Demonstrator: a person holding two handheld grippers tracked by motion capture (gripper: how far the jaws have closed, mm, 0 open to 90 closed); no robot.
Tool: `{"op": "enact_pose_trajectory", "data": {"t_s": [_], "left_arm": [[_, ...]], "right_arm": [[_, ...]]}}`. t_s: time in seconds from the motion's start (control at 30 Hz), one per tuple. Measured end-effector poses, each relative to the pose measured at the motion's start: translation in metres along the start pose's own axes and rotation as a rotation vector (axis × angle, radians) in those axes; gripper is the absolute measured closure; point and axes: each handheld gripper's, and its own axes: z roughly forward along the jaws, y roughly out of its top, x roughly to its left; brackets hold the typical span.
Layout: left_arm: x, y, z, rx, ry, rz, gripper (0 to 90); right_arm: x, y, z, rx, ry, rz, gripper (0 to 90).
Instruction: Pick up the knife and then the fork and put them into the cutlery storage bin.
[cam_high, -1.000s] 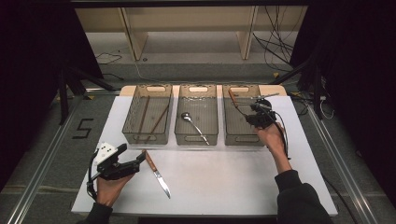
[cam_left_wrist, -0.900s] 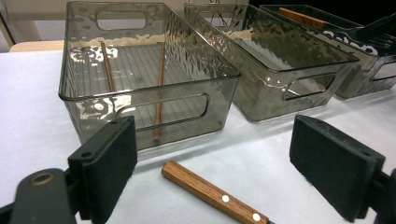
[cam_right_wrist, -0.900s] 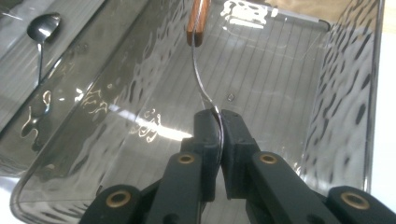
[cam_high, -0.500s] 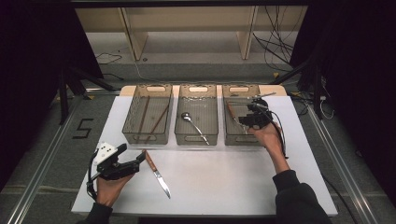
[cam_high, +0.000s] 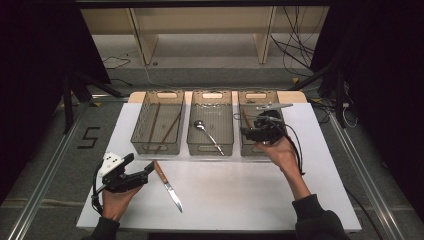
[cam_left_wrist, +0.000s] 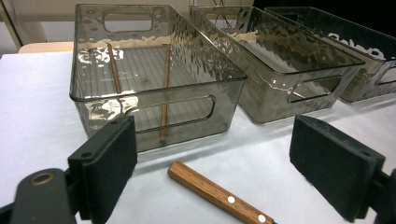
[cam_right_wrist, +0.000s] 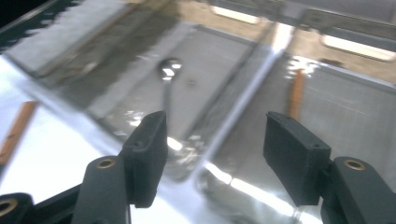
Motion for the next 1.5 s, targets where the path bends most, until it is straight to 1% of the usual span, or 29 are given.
{"op": "enact_pose_trajectory", "data": {"t_s": [0.13, 0.23, 0.3, 0.33, 0.43, 0.63, 0.93, 1.03, 1.1, 1.17, 1.23, 1.33, 1.5], "left_arm": [[0.0, 0.0, -0.001, -0.002, 0.004, 0.001, 14.8], [0.0, 0.0, -0.001, -0.003, 0.006, -0.001, 14.8], [0.001, 0.0, -0.001, -0.005, 0.008, -0.002, 14.8], [0.001, 0.0, -0.001, -0.004, 0.009, -0.002, 14.8], [0.001, 0.0, -0.002, -0.006, 0.01, -0.003, 14.8], [0.001, 0.0, -0.003, -0.012, 0.016, -0.005, 14.8], [0.001, -0.001, -0.002, -0.004, 0.016, -0.005, 14.8], [0.002, 0.0, -0.002, -0.004, 0.015, -0.003, 14.8], [0.002, 0.0, -0.002, 0.002, 0.007, 0.001, 14.8], [0.004, 0.0, -0.001, 0.027, -0.009, 0.014, 15.0], [0.005, 0.001, 0.001, 0.05, -0.016, 0.031, 15.0], [0.006, 0.004, 0.002, 0.091, -0.035, 0.052, 15.0], [0.007, 0.008, 0.005, 0.146, -0.064, 0.081, 15.3]], "right_arm": [[0.026, -0.005, -0.001, -0.009, 0.045, -0.039, 39.1], [0.04, -0.007, 0.001, -0.006, 0.09, -0.046, 38.5], [0.048, -0.008, 0.004, 0.002, 0.108, -0.057, 37.3], [0.052, -0.009, 0.005, 0.011, 0.114, -0.064, 37.0], [0.061, -0.01, 0.01, 0.012, 0.129, -0.071, 36.5], [0.077, -0.015, 0.021, 0.02, 0.133, -0.096, 35.9], [0.093, -0.019, 0.031, 0.037, 0.161, -0.116, 35.2], [0.098, -0.021, 0.033, 0.043, 0.173, -0.131, 35.2], [0.102, -0.022, 0.035, 0.05, 0.178, -0.135, 35.1], [0.104, -0.025, 0.036, 0.058, 0.186, -0.142, 34.9], [0.106, -0.028, 0.036, 0.067, 0.195, -0.148, 34.8], [0.105, -0.032, 0.035, 0.071, 0.209, -0.151, 34.7], [0.102, -0.042, 0.033, 0.079, 0.221, -0.148, 34.5]]}}
